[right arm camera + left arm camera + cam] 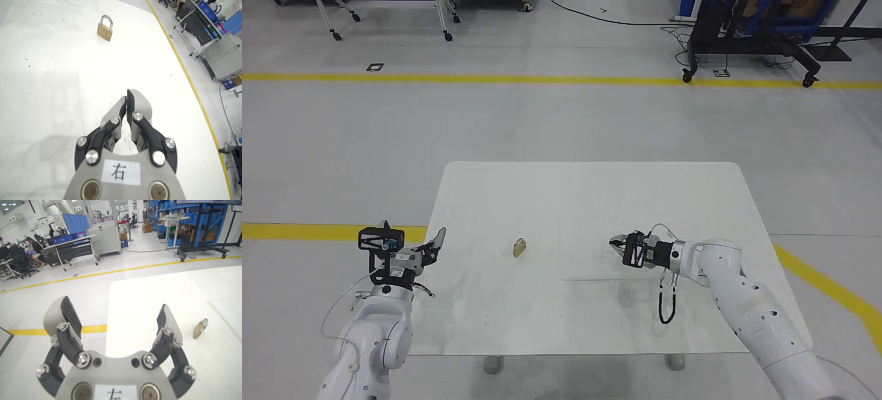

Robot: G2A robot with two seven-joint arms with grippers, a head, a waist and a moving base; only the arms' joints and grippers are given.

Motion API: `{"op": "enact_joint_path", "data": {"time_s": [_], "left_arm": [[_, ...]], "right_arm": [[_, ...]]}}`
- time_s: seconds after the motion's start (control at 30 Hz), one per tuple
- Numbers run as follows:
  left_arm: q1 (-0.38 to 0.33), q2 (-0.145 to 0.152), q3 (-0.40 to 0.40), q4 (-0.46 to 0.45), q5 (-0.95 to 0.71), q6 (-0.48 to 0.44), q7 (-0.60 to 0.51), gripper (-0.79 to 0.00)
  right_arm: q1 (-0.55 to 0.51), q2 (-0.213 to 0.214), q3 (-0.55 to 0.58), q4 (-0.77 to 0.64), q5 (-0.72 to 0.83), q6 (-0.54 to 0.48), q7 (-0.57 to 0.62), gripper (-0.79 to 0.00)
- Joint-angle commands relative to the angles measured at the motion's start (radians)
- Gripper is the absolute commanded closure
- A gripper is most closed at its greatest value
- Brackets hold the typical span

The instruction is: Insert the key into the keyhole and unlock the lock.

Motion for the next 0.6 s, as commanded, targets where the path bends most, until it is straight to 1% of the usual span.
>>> {"op": "enact_joint_path", "data": {"time_s": [0.0,0.07,0.17,0.23,0.3,0.4,0.57], "left_arm": [[0.0,0.0,0.0,0.0,0.0,0.0,0.0,-0.785],[0.0,0.0,0.0,0.0,0.0,0.0,0.0,-0.785],[0.0,0.0,0.0,0.0,0.0,0.0,0.0,-0.785],[0.0,0.0,0.0,0.0,0.0,0.0,0.0,-0.785],[0.0,0.0,0.0,0.0,0.0,0.0,0.0,-0.785],[0.0,0.0,0.0,0.0,0.0,0.0,0.0,-0.785],[0.0,0.0,0.0,0.0,0.0,0.0,0.0,-0.785]], "right_arm": [[-0.009,-0.004,-0.009,0.003,0.05,0.0,-0.057,0.0],[-0.003,-0.014,-0.03,0.031,0.113,0.018,-0.107,0.0],[0.021,-0.034,-0.067,0.091,0.25,0.003,-0.234,0.0],[0.041,-0.049,-0.097,0.144,0.351,-0.051,-0.3,0.0],[0.069,-0.061,-0.123,0.185,0.408,-0.1,-0.337,0.0],[0.098,-0.07,-0.143,0.222,0.436,-0.139,-0.368,0.0],[0.098,-0.07,-0.143,0.222,0.436,-0.139,-0.368,0.0]]}}
